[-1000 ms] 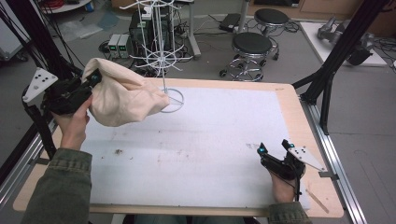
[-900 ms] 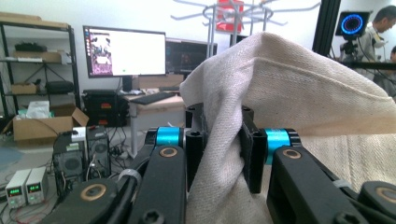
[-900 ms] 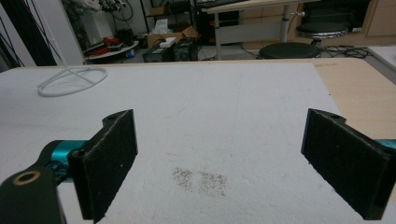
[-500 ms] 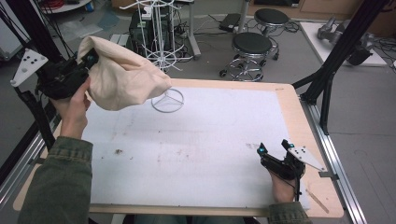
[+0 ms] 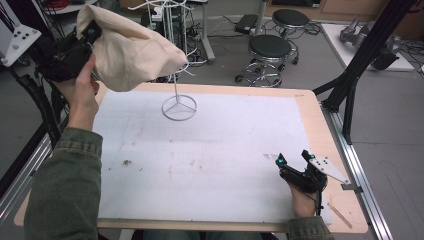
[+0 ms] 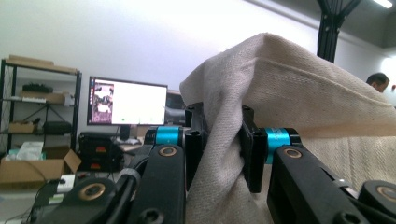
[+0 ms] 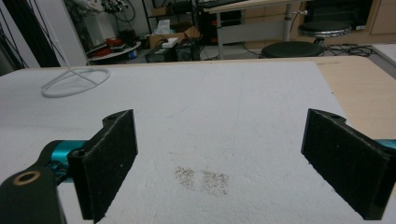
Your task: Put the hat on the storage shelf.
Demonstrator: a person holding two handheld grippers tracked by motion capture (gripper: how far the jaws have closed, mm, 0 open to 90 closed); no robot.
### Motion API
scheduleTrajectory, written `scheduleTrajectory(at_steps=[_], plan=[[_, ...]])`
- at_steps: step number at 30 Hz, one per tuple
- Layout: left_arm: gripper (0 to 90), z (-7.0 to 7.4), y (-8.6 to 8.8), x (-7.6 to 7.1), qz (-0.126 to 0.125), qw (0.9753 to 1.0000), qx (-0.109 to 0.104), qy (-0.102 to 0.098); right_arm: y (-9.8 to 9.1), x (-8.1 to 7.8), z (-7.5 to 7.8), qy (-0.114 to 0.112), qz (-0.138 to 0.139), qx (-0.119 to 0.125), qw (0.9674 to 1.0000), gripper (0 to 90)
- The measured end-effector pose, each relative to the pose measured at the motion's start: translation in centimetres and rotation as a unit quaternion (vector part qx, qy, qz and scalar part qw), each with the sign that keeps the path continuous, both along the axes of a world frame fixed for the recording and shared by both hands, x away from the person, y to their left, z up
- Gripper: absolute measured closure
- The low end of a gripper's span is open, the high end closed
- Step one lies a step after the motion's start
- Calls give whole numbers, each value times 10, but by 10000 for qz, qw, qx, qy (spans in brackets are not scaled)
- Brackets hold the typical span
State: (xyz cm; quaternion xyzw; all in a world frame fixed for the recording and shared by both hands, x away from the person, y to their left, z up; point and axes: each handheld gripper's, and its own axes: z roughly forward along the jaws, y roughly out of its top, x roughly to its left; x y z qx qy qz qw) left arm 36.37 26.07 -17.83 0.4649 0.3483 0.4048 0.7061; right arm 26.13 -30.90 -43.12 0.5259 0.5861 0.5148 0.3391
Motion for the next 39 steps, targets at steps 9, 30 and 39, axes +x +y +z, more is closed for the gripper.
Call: scheduleTrajectory(at_steps=[9, 30, 39], plan=[[759, 12, -3, 8, 193, 9996, -196, -60, 0, -1, 0, -10, 14, 21, 10000, 97], [759, 33, -11, 10, 147, 9944, -849, -607, 1, -1, 0, -30, 43, -39, 10000, 97], [758, 52, -23, 14, 221, 9916, -896, -901, 1, -2, 0, -31, 64, -66, 10000, 97]])
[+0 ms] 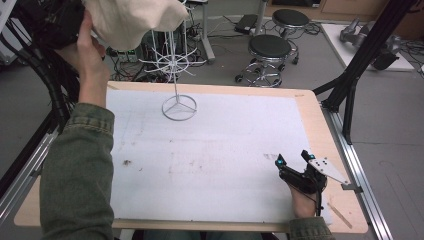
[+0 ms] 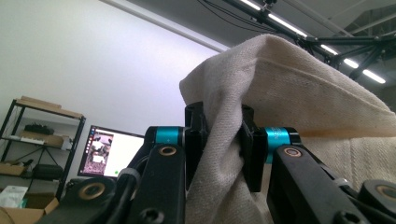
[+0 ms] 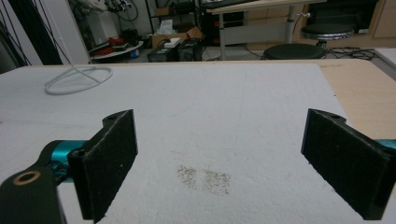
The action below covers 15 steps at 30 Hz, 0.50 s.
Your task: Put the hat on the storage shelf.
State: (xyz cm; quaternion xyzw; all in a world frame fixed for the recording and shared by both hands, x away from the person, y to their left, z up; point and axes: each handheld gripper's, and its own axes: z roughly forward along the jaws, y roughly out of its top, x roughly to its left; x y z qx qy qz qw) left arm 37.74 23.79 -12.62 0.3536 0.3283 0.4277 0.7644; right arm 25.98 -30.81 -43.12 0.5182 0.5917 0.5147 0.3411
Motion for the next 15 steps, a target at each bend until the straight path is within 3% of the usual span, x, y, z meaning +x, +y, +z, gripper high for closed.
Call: scheduleTrajectory(at_steps=[5, 6, 10, 13, 15], plan=[[758, 3, -8, 10, 72, 9999, -31, -65, 0, -1, 0, -31, 24, -53, 10000, 97], [758, 4, -10, 17, 229, 9997, 3, -40, -1, -1, 0, -18, 14, -11, 10000, 97], [758, 6, -11, 29, 401, 9992, -40, -33, -2, -1, 0, -33, 4, -8, 10000, 97], [758, 2, -12, 40, 583, 9983, -54, -49, -2, -1, -1, -10, 21, -1, 10000, 97], [757, -5, -14, 49, 665, 9978, 4, 63, -2, -1, -1, 6, 19, 16, 10000, 97]])
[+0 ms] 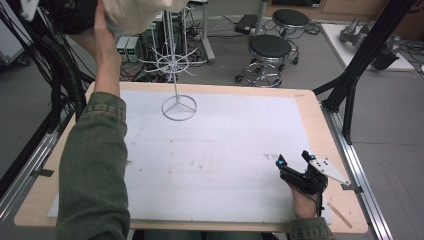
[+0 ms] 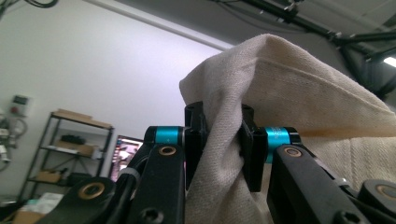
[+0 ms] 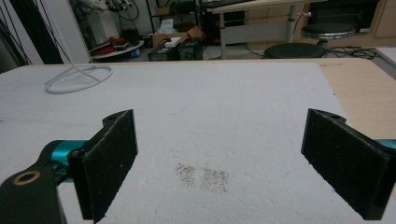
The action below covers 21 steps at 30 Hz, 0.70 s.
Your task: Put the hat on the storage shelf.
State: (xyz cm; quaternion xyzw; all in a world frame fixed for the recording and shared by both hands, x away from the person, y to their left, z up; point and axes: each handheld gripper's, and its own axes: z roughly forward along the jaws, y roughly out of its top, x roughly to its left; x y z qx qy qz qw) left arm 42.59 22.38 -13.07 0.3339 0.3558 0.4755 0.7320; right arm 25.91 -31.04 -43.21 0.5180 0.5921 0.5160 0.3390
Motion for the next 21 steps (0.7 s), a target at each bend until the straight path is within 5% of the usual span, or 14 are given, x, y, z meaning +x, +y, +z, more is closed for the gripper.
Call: scheduleTrajectory(at_steps=[9, 21], plan=[[750, -44, 0, -6, -74, 9999, -1, 144, -1, -3, 1, -22, -53, -8, 10000, 97], [742, -57, 7, -11, -11, 9995, 88, 308, 1, -1, 1, -34, -32, -34, 10000, 97]])
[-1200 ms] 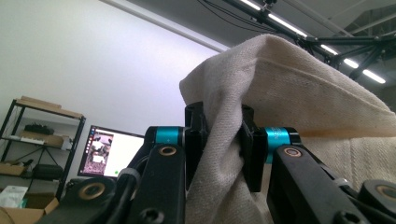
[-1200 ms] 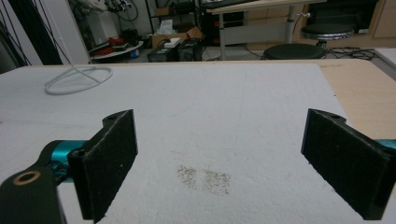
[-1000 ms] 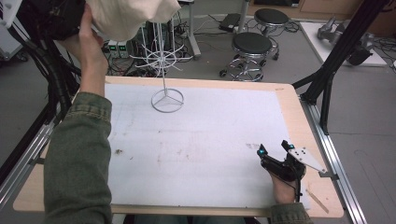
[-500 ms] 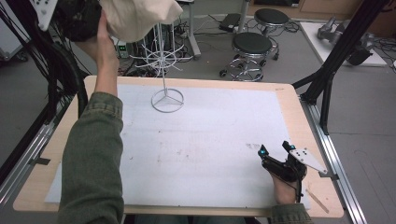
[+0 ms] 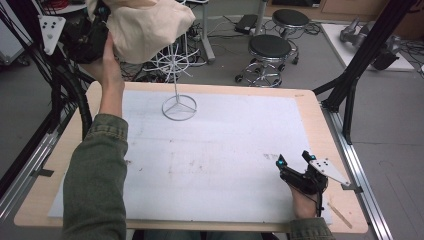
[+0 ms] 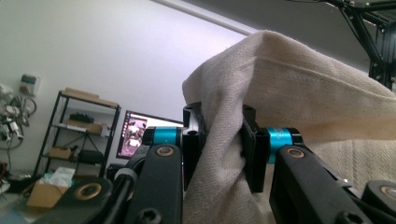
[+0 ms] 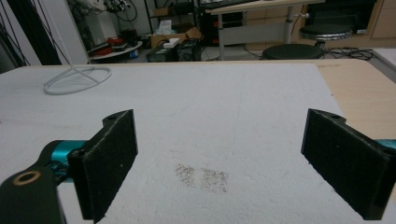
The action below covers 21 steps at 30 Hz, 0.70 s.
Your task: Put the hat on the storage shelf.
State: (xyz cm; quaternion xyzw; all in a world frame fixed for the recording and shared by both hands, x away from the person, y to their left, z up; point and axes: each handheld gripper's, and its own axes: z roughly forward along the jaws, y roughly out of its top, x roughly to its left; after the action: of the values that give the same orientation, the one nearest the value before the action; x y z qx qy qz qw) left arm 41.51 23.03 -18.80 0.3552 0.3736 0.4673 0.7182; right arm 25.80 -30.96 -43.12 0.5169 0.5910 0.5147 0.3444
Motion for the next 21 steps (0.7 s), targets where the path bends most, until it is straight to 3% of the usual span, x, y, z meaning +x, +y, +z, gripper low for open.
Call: scheduleTrajectory(at_steps=[8, 14, 21], plan=[[736, -4, -5, -6, 63, 9998, 200, 70, 1, 0, 0, 5, 22, 29, 10000, 97], [734, -22, -10, -9, 45, 9991, 356, 209, 1, 0, 1, -4, 41, 17, 10000, 97], [733, -49, -7, -8, -38, 9986, 265, 453, 1, 0, 0, 10, 27, 27, 10000, 97]])
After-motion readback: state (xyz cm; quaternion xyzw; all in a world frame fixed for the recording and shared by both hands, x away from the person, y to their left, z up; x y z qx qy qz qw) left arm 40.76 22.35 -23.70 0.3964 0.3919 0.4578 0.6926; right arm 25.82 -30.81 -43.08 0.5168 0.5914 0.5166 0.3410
